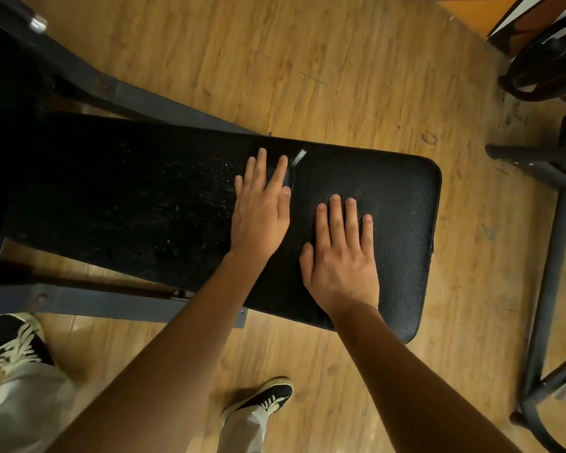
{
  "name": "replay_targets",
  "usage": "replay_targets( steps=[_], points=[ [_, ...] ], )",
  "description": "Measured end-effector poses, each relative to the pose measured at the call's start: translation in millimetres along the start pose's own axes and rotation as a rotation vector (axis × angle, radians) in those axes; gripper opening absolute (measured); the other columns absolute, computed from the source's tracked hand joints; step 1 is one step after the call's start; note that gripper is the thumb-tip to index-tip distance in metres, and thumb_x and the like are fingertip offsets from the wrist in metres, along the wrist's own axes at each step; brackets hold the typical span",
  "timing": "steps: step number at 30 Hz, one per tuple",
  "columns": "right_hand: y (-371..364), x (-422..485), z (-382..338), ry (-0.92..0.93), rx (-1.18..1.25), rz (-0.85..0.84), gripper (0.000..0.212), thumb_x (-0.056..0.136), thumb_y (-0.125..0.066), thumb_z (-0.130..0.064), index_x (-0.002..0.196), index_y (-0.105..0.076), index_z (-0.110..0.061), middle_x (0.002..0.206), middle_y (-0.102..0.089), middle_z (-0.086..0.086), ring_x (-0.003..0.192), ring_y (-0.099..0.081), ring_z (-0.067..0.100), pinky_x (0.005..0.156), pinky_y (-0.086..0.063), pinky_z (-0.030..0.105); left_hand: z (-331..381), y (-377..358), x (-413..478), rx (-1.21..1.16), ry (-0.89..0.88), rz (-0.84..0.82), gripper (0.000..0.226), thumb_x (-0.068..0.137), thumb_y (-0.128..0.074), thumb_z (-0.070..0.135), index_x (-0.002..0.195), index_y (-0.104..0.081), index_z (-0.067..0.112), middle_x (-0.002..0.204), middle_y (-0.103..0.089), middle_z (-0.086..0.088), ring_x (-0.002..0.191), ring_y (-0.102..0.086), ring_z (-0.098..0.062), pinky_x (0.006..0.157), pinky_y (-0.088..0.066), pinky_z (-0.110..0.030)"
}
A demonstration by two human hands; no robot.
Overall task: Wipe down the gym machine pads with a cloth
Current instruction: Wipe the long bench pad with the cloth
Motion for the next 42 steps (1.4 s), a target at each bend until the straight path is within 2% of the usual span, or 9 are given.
replay_targets(
  steps=[3, 8, 16, 24, 29, 32, 37, 42],
  points=[
    [-0.2, 0.1, -0.9, 0.001, -0.003, -0.014, 0.066, 0.107, -0.025, -0.042, 0.162, -0.019, -0.006, 0.169, -0.012, 0.019, 0.158, -0.004, 0.036, 0.127, -0.009, 0.055, 0.6, 1.3, 18.2, 0.023, 0.001, -0.007, 0.054, 0.107, -0.03, 0.027, 0.16, -0.026, 0.021, 0.169, -0.014, -0.014, 0.157, -0.006, -0.029, 0.126, -0.004, -0.05],
    [0.9, 0.8, -0.6, -0.01, -0.002, -0.011, 0.067, 0.106, -0.023, -0.043, 0.162, -0.02, -0.007, 0.169, -0.014, 0.019, 0.158, -0.005, 0.035, 0.127, -0.008, 0.055, 9.7, 3.7, 58.8, -0.005, -0.051, -0.065, 0.055, 0.109, -0.033, 0.023, 0.162, -0.019, 0.023, 0.17, -0.005, -0.016, 0.157, 0.002, -0.029, 0.127, -0.001, -0.05],
    [2.2, 0.3, -1.5, -0.004, 0.01, 0.001, 0.066, 0.106, -0.026, -0.042, 0.161, -0.022, -0.006, 0.168, -0.015, 0.02, 0.158, -0.006, 0.035, 0.127, -0.008, 0.055, -0.7, -4.1, -7.3, -0.017, -0.075, -0.051, 0.054, 0.107, -0.03, 0.028, 0.16, -0.027, 0.023, 0.17, -0.007, -0.015, 0.157, -0.003, -0.028, 0.126, -0.007, -0.048],
    [0.1, 0.9, -2.0, -0.009, 0.002, 0.012, 0.065, 0.106, -0.024, -0.041, 0.161, -0.022, -0.007, 0.169, -0.015, 0.019, 0.158, -0.006, 0.035, 0.127, -0.006, 0.054, -1.8, 0.6, 36.4, 0.061, -0.132, -0.098, 0.056, 0.108, -0.034, 0.041, 0.161, -0.023, 0.025, 0.17, -0.006, -0.012, 0.157, 0.0, -0.026, 0.125, -0.002, -0.048],
    [0.9, 0.1, -1.5, -0.005, -0.002, 0.004, 0.065, 0.106, -0.024, -0.041, 0.161, -0.021, -0.006, 0.169, -0.014, 0.02, 0.158, -0.005, 0.035, 0.127, -0.008, 0.054, -10.8, 1.9, -13.5, 0.049, -0.142, -0.067, 0.056, 0.108, -0.034, 0.039, 0.161, -0.024, 0.025, 0.17, -0.006, -0.014, 0.157, -0.004, -0.028, 0.125, -0.006, -0.051],
    [0.8, 0.5, -1.2, -0.003, -0.008, -0.003, 0.066, 0.106, -0.023, -0.042, 0.162, -0.021, -0.006, 0.169, -0.013, 0.019, 0.158, -0.005, 0.036, 0.127, -0.008, 0.054, -19.8, 1.3, -47.3, 0.09, -0.069, -0.053, 0.054, 0.109, -0.03, 0.041, 0.161, -0.025, 0.027, 0.17, -0.008, -0.013, 0.157, -0.005, -0.026, 0.124, -0.001, -0.048],
    [0.7, 1.2, -2.2, -0.006, -0.006, 0.005, 0.066, 0.106, -0.023, -0.042, 0.161, -0.022, -0.006, 0.169, -0.015, 0.02, 0.158, -0.006, 0.036, 0.127, -0.007, 0.054, -17.2, 1.0, -25.9, 0.095, -0.104, -0.041, 0.052, 0.108, -0.031, 0.036, 0.159, -0.031, 0.023, 0.168, -0.017, -0.016, 0.156, -0.011, -0.029, 0.124, -0.002, -0.048],
    [0.9, 0.7, -2.4, -0.01, -0.003, 0.007, 0.066, 0.106, -0.022, -0.042, 0.161, -0.022, -0.006, 0.169, -0.015, 0.02, 0.157, -0.007, 0.036, 0.127, -0.009, 0.055, -19.4, 0.2, -22.6, 0.047, -0.121, -0.063, 0.053, 0.109, -0.033, 0.033, 0.16, -0.028, 0.021, 0.169, -0.011, -0.015, 0.157, -0.005, -0.028, 0.124, -0.002, -0.045]
  ],
)
Point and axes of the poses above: each hand's wrist, its own x-axis towards the middle knuckle, its own y-axis out of the back of the hand, z = x × y, the point moved 4 cm from there along x, towards the middle knuckle
